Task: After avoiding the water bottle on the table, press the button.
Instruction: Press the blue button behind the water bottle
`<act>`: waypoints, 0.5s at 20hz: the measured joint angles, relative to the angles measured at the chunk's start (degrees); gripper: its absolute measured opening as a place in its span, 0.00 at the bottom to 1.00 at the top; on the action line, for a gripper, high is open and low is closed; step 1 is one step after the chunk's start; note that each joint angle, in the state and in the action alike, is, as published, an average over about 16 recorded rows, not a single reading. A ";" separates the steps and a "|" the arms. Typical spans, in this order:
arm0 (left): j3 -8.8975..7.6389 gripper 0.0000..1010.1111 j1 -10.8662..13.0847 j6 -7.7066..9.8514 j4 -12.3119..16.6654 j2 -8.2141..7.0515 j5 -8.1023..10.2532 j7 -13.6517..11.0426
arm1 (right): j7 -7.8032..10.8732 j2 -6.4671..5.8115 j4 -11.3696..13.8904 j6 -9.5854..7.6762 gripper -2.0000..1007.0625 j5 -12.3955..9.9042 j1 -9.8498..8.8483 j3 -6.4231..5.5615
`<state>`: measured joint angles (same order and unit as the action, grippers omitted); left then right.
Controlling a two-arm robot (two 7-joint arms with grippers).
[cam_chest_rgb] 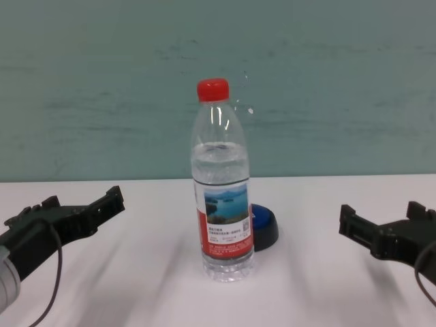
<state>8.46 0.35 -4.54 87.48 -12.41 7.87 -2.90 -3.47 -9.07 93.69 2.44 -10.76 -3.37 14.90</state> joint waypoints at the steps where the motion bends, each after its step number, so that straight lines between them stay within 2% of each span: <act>1: 0.00 0.99 0.00 0.00 0.00 0.00 0.00 0.00 | 0.00 0.00 0.00 0.00 1.00 0.00 0.00 0.00; 10: -0.20 0.99 0.36 0.29 0.71 -0.09 -0.46 0.15 | 0.00 0.00 0.00 0.00 1.00 0.00 0.00 0.00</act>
<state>8.26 0.71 -4.25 88.19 -12.50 7.41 -2.75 -3.47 -9.07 93.69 2.44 -10.76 -3.37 14.90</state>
